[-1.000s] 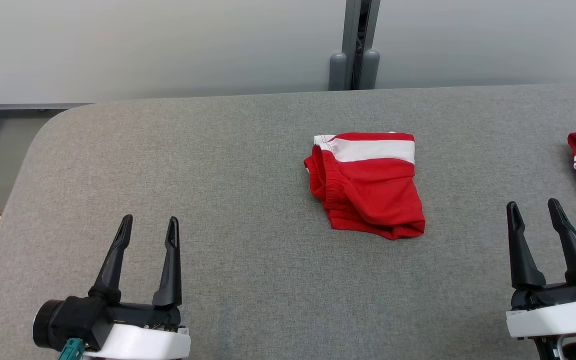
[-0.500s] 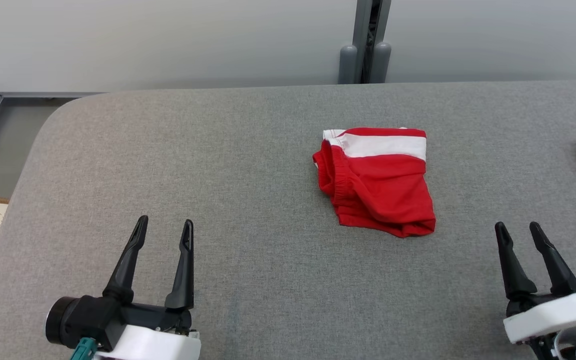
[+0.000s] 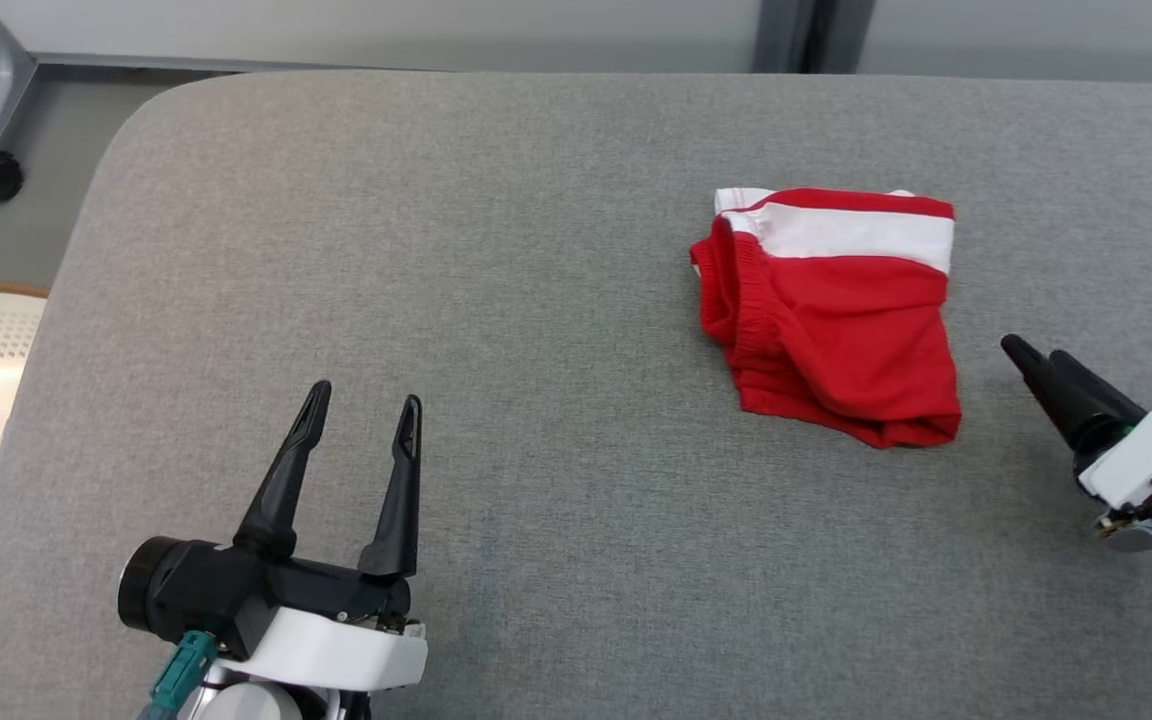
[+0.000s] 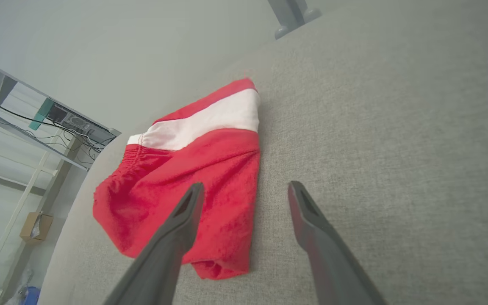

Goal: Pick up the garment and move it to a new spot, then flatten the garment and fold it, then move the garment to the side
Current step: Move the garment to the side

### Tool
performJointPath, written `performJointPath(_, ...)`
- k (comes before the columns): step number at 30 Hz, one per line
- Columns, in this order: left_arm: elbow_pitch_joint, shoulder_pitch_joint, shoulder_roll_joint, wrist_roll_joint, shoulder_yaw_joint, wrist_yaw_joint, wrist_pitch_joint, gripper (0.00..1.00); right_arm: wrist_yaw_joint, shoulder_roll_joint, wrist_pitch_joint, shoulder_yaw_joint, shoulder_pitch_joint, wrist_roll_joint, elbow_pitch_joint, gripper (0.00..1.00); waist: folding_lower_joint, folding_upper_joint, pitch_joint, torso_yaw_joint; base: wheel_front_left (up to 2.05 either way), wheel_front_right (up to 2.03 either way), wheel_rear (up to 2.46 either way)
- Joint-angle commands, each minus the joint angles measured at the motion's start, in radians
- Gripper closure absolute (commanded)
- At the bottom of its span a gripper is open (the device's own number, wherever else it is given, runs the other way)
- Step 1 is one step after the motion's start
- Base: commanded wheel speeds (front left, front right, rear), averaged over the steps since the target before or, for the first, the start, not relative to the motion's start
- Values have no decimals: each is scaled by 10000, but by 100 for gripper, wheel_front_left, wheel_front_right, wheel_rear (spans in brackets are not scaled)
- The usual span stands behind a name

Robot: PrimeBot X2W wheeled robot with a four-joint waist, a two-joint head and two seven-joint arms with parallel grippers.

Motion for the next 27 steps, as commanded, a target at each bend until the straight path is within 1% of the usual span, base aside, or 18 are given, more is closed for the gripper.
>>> performJointPath(1, 53, -212, 30, -59, -53, -52, -25, 0, 2, -271, 359, -17, -306, 476, 222, 0, 0, 0, 269, 380, 0, 0, 0)
performJointPath(5, 32, -325, 29, -131, -114, -4, -25, 0, 0, -569, 1193, 214, -834, 1198, 738, 0, 0, 0, 535, 693, 0, 0, 0)
performJointPath(7, 93, -397, 29, -114, -159, -23, -25, 0, 0, -589, 1506, 260, -1110, 1525, 1056, 0, 0, 0, 670, 795, 0, 0, 0)
performJointPath(10, 278, -449, 30, -48, -283, -72, -25, 0, 2, -660, 1864, 366, -1514, 1667, 1552, 0, 0, 0, 823, 952, 0, 0, 0)
performJointPath(15, 331, -498, 32, -89, -418, -15, -25, 0, 0, -705, 2302, 654, -1917, 1890, 1955, 0, 0, 0, 1103, 1200, 0, 0, 0)
performJointPath(20, 334, -619, 34, -44, -471, -24, -25, 0, -1, -639, 2493, 865, -2086, 2074, 2058, 0, 0, 0, 1233, 1343, 0, 0, 0)
performJointPath(27, 292, -621, 32, -31, -568, 28, -25, 0, -1, -434, 2480, 1244, -2357, 2277, 2254, 0, 0, 0, 1348, 1453, 0, 0, 0)
